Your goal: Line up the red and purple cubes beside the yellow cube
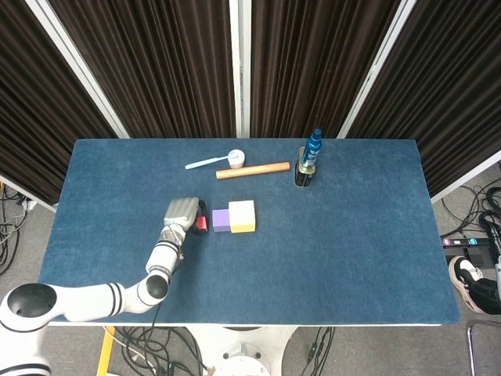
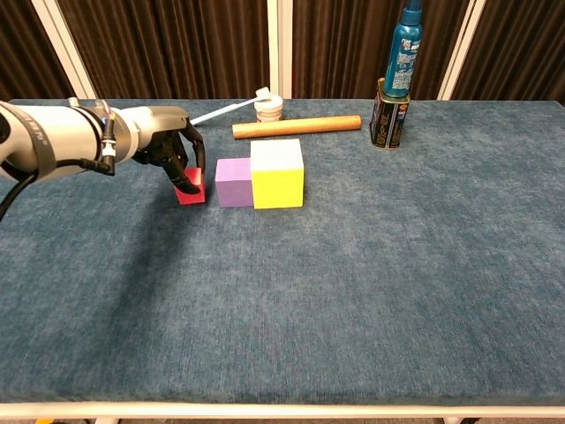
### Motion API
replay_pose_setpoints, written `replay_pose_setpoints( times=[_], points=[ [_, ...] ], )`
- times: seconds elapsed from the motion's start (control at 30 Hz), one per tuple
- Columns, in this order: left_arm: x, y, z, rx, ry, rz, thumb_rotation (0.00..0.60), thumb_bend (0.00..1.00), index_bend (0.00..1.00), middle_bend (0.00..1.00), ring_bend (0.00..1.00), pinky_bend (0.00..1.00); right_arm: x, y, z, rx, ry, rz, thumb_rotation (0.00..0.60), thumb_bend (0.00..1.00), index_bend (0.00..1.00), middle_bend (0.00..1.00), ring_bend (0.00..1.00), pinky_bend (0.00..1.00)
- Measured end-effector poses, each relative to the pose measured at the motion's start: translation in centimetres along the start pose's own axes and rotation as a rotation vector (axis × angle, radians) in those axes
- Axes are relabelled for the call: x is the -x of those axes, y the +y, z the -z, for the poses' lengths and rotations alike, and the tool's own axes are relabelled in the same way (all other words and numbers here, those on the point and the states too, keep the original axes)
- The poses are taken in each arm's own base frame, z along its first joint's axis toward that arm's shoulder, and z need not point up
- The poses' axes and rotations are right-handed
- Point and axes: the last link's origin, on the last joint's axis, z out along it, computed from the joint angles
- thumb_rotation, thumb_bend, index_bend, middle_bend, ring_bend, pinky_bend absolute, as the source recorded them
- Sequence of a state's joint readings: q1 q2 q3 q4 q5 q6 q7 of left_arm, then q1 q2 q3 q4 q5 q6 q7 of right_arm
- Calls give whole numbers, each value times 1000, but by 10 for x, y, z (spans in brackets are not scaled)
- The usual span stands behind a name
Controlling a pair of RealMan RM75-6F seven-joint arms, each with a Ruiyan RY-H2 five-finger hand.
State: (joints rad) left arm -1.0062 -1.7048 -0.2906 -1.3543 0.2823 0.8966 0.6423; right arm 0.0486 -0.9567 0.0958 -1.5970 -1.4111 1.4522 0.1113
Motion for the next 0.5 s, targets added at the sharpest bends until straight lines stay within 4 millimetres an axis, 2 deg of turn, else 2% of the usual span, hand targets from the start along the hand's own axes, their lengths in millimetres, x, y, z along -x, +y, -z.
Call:
replay_pose_setpoints(
  times=[0.5],
  points=[
    [4, 5, -5, -14, -9, -13, 600, 284, 545, 891, 943, 1000, -1, 2, 1, 10, 2, 3, 600, 148, 0, 102, 30, 110]
  ],
)
